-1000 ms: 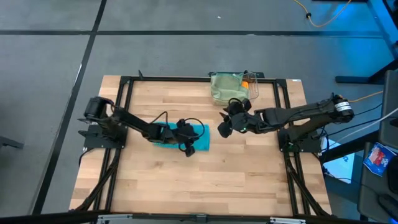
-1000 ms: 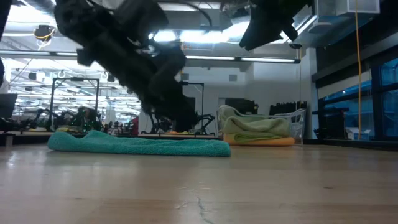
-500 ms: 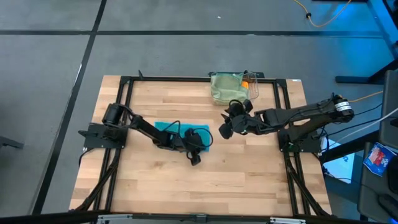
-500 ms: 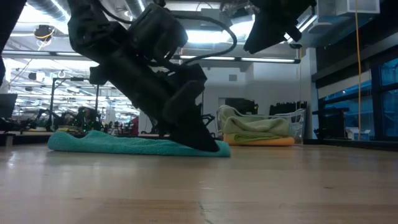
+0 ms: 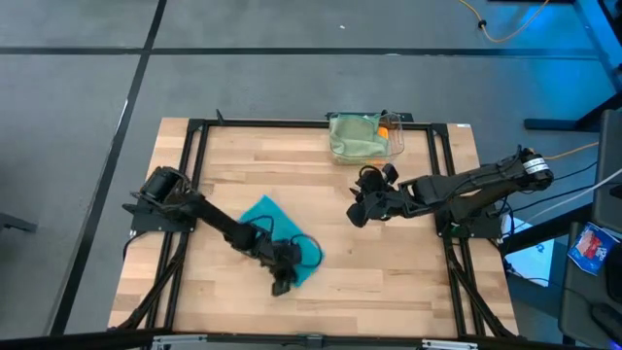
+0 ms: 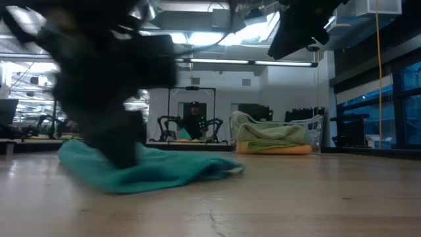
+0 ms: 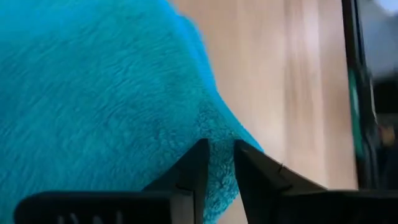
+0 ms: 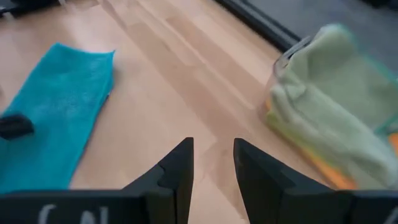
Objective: Fold microfiber towels
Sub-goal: Fold the blue microfiber towel
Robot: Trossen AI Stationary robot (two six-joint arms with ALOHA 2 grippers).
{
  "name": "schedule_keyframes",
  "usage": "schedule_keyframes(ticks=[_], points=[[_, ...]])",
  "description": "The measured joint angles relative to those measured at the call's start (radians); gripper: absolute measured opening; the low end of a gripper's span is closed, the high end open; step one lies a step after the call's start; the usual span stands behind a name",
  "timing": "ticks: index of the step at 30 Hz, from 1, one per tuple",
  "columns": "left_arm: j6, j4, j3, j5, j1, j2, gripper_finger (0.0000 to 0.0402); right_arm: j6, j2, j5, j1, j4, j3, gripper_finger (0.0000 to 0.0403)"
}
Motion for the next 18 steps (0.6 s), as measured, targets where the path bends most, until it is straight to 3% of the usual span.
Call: schedule_keyframes(ticks=[4,10,15,18], points=[[-0.095,-0.183,0.001,-0.042,-0.076,-0.059,0.0076,0.055,0.000,-0.014,0.037,-0.010,-0.012,0.0117],[-0.155,-0.316,-0.010,-0.219,-0.177,-0.158,0.0076,0.053,0.030,-0.023,0.089,0.050,-0.064,0.0117],[-0.163,-0.341,-0.005,-0.413,-0.236,-0.267,0.0076,-0.142,0.125,-0.229,0.124,0.366,-0.145,0.0117],[-0.180,-0.367,-0.009,-0.451,-0.242,-0.278,0.0076,-0.306,0.214,-0.314,0.147,0.615,-0.171,0.0117]])
